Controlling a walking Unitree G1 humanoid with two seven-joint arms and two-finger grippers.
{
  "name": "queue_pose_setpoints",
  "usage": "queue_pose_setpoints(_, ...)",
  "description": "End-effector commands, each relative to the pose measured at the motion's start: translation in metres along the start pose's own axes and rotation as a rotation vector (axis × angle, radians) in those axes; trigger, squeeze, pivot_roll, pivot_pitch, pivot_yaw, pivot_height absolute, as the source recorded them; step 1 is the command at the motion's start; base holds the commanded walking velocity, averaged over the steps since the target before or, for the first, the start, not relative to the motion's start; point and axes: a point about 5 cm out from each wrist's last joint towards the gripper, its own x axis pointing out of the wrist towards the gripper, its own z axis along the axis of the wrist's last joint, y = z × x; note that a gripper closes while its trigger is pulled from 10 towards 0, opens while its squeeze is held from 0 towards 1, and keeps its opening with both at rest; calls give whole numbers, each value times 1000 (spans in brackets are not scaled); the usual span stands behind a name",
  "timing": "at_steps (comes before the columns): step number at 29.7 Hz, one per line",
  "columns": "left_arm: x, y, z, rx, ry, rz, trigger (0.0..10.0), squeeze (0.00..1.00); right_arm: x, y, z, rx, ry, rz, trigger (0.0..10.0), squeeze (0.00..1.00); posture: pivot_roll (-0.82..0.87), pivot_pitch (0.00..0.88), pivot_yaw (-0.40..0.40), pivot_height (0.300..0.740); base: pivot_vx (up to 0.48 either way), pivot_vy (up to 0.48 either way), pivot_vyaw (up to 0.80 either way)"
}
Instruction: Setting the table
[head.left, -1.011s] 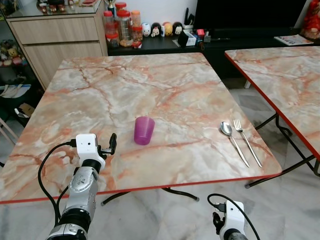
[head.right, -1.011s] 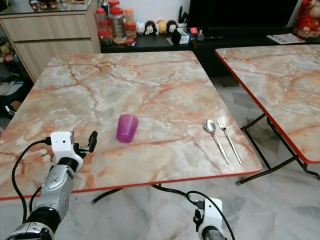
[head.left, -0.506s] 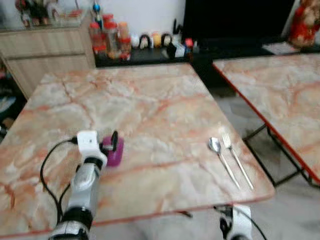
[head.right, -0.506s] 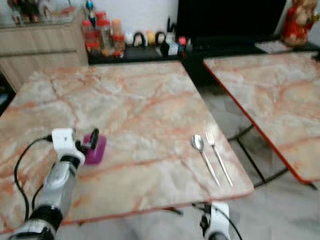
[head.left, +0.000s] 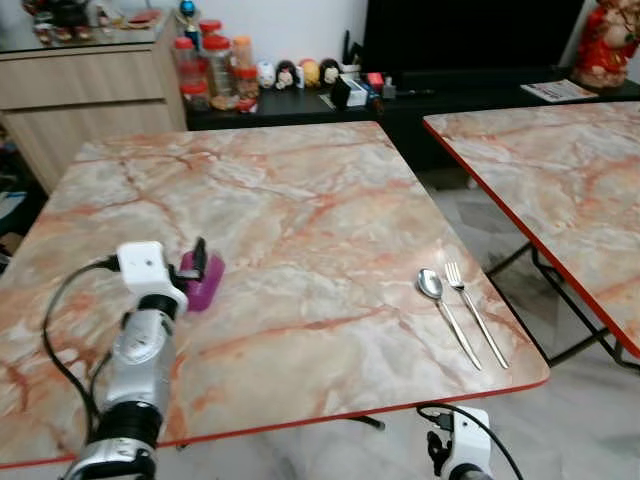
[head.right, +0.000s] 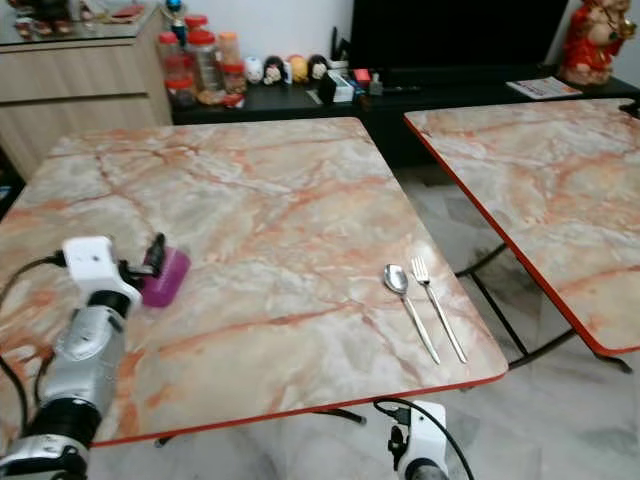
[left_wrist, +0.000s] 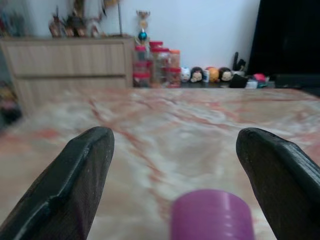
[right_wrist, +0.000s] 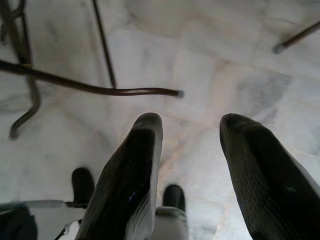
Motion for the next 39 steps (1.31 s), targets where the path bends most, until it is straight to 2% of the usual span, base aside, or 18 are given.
queue_pose_setpoints(1,6,-5,9,65,5,-51,10000,0,1,0,2,-10,-2,4,10000,0,39,0,-21,740,0,0,0)
queue_pose_setpoints(4,9,-7,15,110,15,-92,10000,0,1,1,2,-10,-2,5,10000,0,41,0,-20,740,0,0,0)
queue_pose_setpoints(5,11,-12,20,171,33,-170,10000,0,1,1,2,-9,-2,4,10000,0,39,0,-19,740,0,0,0)
queue_pose_setpoints(7,13,-20,21,220,84,-268,10000,0,1,0,2,-7,0,1,10000,0,39,0,-17,740,0,0,0)
queue_pose_setpoints(9,13,-24,22,259,101,-303,10000,0,1,0,2,-5,0,0,10000,0,37,0,-14,740,0,0,0)
queue_pose_setpoints(14,14,-31,22,270,152,-344,10000,0,1,0,2,-2,0,-3,10000,0,35,0,-13,740,0,0,0)
queue_pose_setpoints(16,18,-39,17,257,221,-341,10000,0,0,-1,1,9,0,-11,10000,0,30,0,-8,740,0,0,0)
queue_pose_setpoints(18,19,-39,15,251,239,-334,10000,0,0,-1,1,9,0,-11,10000,0,30,0,-7,740,0,0,0)
queue_pose_setpoints(21,20,-32,6,241,296,-261,10000,0,0,-1,0,10,2,-12,10000,0,27,0,-6,740,0,0,0)
queue_pose_setpoints(24,23,-16,1,229,321,-127,10000,0,0,-2,0,11,3,-13,10000,0,22,0,-5,740,0,0,0)
queue_pose_setpoints(25,23,-4,-1,205,336,-45,10000,0,0,-2,0,12,4,-14,10000,0,22,0,-5,740,0,0,0)
queue_pose_setpoints(27,23,2,-1,201,343,-11,10000,0,0,-3,-1,12,5,-15,10000,0,22,0,-6,740,0,0,0)
queue_pose_setpoints(29,21,16,-3,216,363,65,10000,0,-1,-4,-2,10,8,-17,10000,0,23,0,-7,740,0,0,0)
queue_pose_setpoints(31,21,19,-3,220,364,83,10000,0,-1,-4,-2,10,9,-17,10000,0,23,0,-7,740,0,0,0)
queue_pose_setpoints(34,17,37,-1,185,363,220,10000,0,-1,-4,-2,9,10,-17,10000,0,22,0,-8,740,0,0,0)
queue_pose_setpoints(35,17,37,-1,185,363,220,10000,0,-1,-4,-2,9,10,-17,10000,0,22,0,-8,740,0,0,0)
queue_pose_setpoints(38,10,61,-1,169,389,388,10000,0,0,-3,-1,5,10,-15,10000,0,25,0,-10,740,0,0,0)
queue_pose_setpoints(39,10,61,-1,169,389,388,10000,0,0,-3,-1,5,10,-15,10000,0,25,0,-10,740,0,0,0)
